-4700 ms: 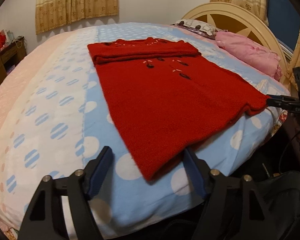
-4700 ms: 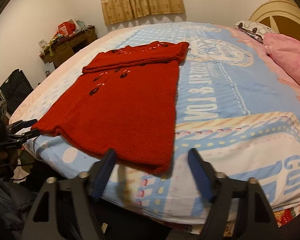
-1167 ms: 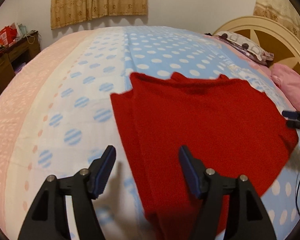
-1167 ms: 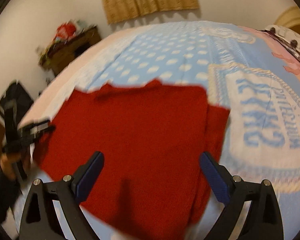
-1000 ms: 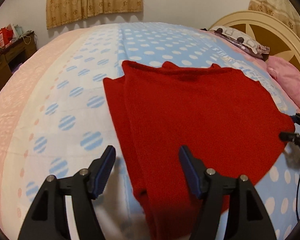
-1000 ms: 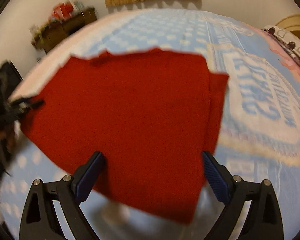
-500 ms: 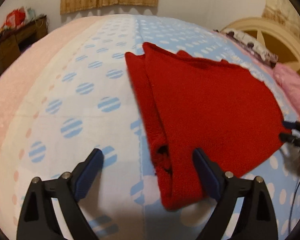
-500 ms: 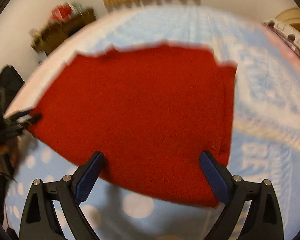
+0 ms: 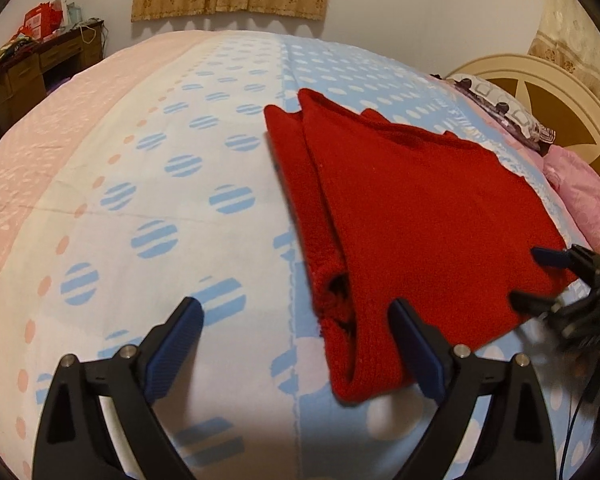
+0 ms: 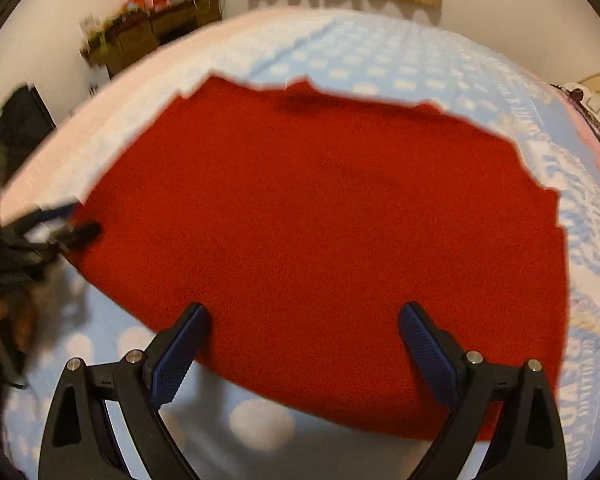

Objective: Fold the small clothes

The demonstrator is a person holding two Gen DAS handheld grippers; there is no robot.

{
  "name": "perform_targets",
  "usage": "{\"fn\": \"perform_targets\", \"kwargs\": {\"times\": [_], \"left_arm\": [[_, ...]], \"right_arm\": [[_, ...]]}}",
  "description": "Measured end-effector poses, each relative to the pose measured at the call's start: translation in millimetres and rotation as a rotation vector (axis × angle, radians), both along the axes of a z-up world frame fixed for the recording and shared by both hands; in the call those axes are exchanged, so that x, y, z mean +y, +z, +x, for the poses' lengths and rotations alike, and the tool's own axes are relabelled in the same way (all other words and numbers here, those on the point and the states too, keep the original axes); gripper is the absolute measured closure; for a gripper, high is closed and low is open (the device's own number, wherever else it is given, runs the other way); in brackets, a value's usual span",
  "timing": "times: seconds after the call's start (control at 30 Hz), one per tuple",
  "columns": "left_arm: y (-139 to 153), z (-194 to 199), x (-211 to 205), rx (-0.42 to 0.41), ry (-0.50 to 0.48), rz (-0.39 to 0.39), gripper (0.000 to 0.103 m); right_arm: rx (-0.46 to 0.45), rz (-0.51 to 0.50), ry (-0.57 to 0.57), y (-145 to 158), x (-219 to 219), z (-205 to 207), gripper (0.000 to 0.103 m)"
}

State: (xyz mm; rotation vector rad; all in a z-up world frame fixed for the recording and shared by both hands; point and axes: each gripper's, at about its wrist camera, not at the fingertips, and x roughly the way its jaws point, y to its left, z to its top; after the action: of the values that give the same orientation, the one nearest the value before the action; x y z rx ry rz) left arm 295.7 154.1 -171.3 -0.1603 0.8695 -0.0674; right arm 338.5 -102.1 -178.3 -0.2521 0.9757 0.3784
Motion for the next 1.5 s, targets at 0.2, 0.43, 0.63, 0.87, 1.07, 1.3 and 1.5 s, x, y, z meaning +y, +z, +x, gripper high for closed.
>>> {"fn": "perform_targets", "kwargs": {"times": [0.2,0.43,0.63,0.87,1.07,1.3,1.5], "left_arm": [[0.4,-2.9,10.6,-0.010,0.028,-0.045,0.006],[-0.7,-3.1,4.5,0.005,0.015,-0.011,0.002],[-1.2,-2.5,2.7,0.009,0.010,0.000,0.000],[0.5,-4.1,6.2,0.011,0.021,-0.006,0.000],[6.5,-9.2,16.5,0.001,0.055,-0.046,0.000],[14.9,-11.4,24.1,0.033,0.046,-0.050,0.000],[34.2,-11.6,45.5,0.032,0.045,-0.055,0.000]], "right_arm": [[-0.028,0.016,-0.001,11.6,-1.6,-8.3,0.005],[-0.075,0.016,-0.224,23.8,-69.6,3.0,0.005],[-0.032,0.071,-0.254,7.0,-98.2,-2.0,0.005],[-0.029,0.022,-0.254,5.6,-92.0,-8.2,0.005],[-0.093,-0.053,-0.154,19.5,-60.4,-25.3,0.005],[-0.129,-0.097,-0.066,27.5,-24.9,-25.1,0.005],[-0.163,-0.064,0.090,38.0,22.6,-44.4,0.005]]}}
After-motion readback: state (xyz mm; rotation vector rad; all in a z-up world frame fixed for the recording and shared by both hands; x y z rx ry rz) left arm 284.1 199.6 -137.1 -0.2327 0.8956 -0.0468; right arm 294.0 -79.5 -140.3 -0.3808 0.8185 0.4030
